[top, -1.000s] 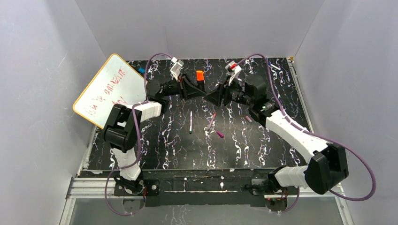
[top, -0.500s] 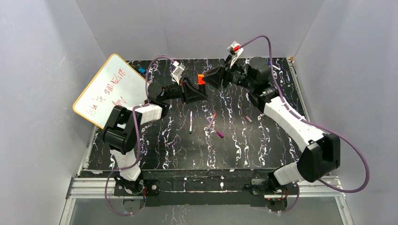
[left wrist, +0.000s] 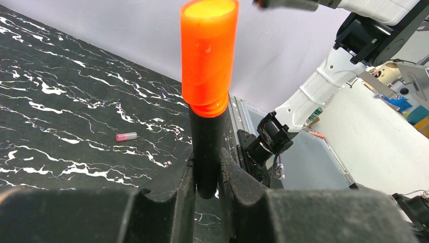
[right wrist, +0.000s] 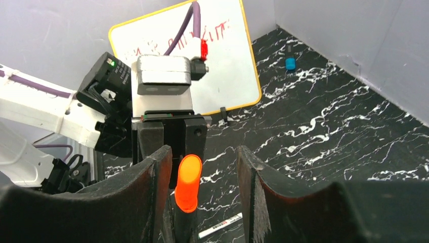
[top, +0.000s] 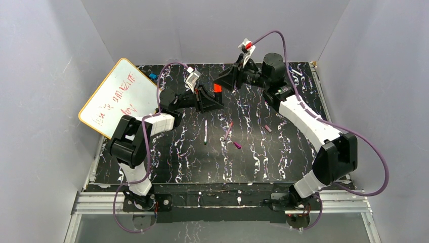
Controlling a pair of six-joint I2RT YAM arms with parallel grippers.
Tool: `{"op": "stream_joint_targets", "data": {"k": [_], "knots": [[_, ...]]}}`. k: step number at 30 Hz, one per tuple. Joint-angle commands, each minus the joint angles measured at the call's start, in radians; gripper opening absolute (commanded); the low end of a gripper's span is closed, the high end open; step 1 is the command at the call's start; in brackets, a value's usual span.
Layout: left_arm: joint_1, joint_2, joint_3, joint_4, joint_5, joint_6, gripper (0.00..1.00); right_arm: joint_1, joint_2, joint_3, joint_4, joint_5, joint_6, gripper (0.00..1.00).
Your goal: Insert the pens into the pen caps
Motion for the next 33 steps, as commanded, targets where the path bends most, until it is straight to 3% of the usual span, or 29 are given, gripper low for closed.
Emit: {"op": "stream_joint_targets", "data": {"k": [1, 25, 33], "knots": [[-0.003, -0.057, 0.007, 0.004, -0.006, 0.031, 0.0, -0.002, 0.014, 0.055, -0.008, -0.042, -0.005, 0.57], [-0.003, -0.058, 0.013, -0.029, -0.006, 0.057, 0.0, -0.002, 0.084, 0.115, -0.11, -0.102, -0.022, 0.52], [-0.003, -0.056, 0.015, -0.037, -0.006, 0.06, 0.0, -0.003, 0.092, 0.121, -0.12, -0.112, -0.023, 0.36]]}}
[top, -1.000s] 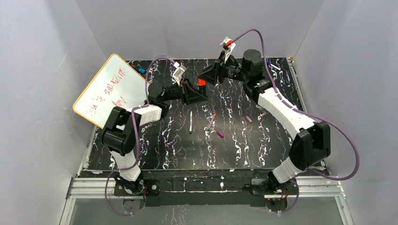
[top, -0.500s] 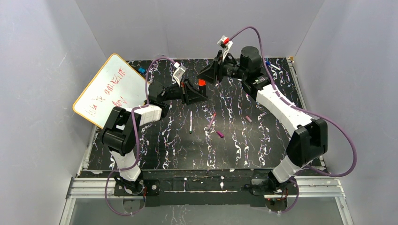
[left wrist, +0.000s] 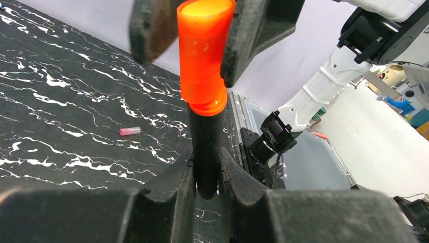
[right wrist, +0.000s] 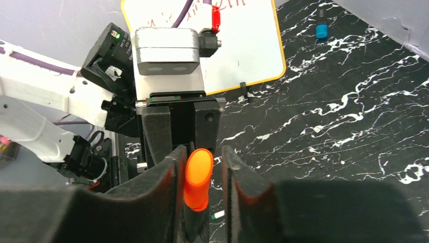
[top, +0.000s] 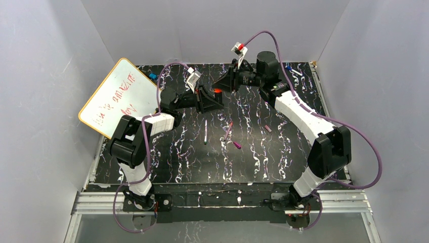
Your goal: Insert the pens into the pen caps
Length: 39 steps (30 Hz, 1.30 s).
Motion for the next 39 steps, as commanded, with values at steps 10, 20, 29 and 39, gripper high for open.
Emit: {"op": "stream_joint_targets", "data": {"k": [10, 20, 29, 39], "knots": [[-0.002, -0.052, 0.047, 0.011, 0.006, 0.025, 0.0, -0.002, -0.001, 0.02, -0.014, -0.041, -0.024, 0.01], [0.021, -0.011, 0.24, 0.001, 0.088, -0.046, 0.0, -0.003, 0.016, 0.006, -0.131, -0.128, -0.082, 0.01], [0.075, 0.04, 0.414, 0.001, 0.136, -0.103, 0.0, 0.008, 0.029, 0.016, -0.239, -0.172, -0.13, 0.01], [0.106, 0.047, 0.463, -0.013, 0.044, -0.08, 0.0, 0.039, 0.024, -0.047, -0.277, -0.15, -0.144, 0.01]]}}
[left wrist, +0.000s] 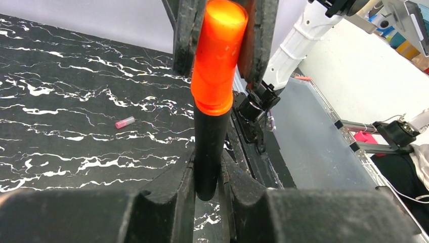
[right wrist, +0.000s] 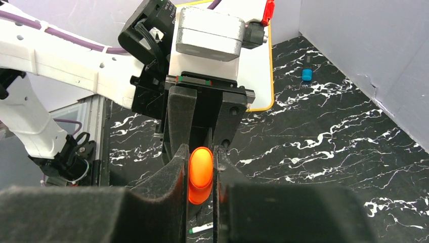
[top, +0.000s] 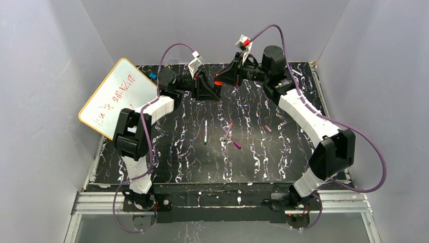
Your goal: Insert the pens into the pen caps
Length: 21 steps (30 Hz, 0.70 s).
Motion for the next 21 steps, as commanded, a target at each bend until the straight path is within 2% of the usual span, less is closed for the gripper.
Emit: {"op": "stream_joint_targets", "data": {"k": [1, 5, 7, 10, 11, 21], "knots": [[0.045, -0.065, 0.108, 0.068, -0.288, 0.001, 0.0, 0.063, 0.041, -0.11, -0.284, -0.067, -0.052, 0.01], [0.045, -0.107, 0.084, -0.058, -0.333, 0.133, 0.0, 0.098, 0.053, -0.114, -0.293, -0.014, -0.053, 0.01], [0.044, -0.143, 0.069, -0.19, -0.365, 0.255, 0.0, 0.11, 0.063, -0.116, -0.292, 0.003, -0.046, 0.01], [0.044, -0.199, 0.078, -0.476, -0.413, 0.494, 0.0, 0.125, 0.07, -0.13, -0.28, 0.007, -0.033, 0.01], [0.044, -0.216, 0.081, -0.517, -0.42, 0.529, 0.0, 0.129, 0.07, -0.14, -0.271, 0.005, -0.028, 0.01], [0.046, -0.223, 0.101, -0.551, -0.419, 0.574, 0.0, 0.139, 0.084, -0.177, -0.285, -0.016, -0.031, 0.01]]}}
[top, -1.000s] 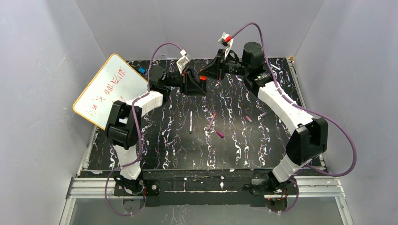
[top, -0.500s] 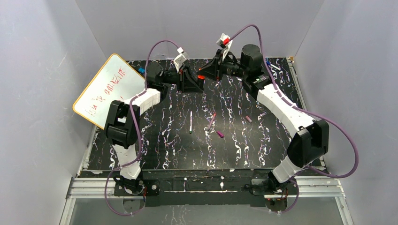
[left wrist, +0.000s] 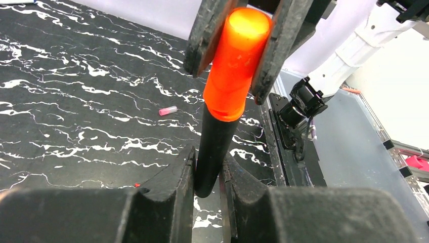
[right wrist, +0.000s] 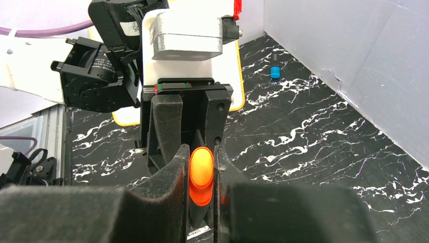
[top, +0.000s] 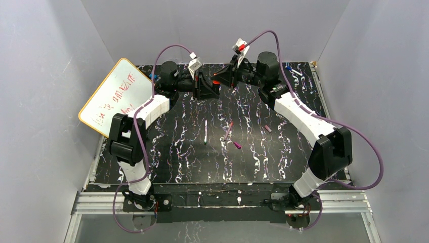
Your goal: Insert the pens into the pen caps
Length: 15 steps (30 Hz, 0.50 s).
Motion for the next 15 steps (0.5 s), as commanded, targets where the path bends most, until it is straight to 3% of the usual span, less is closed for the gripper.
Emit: {"op": "stream_joint_targets", "data": {"k": [1, 15], "knots": [[0.026, -0.134, 0.106, 0.081, -0.265, 0.005, 0.0, 0.093, 0.081, -0.104, -0.386, -0.197, -0.007, 0.01], [0.032, -0.138, 0.186, 0.07, -0.298, 0.031, 0.0, 0.107, 0.111, -0.14, -0.425, -0.261, -0.038, 0.01]]}}
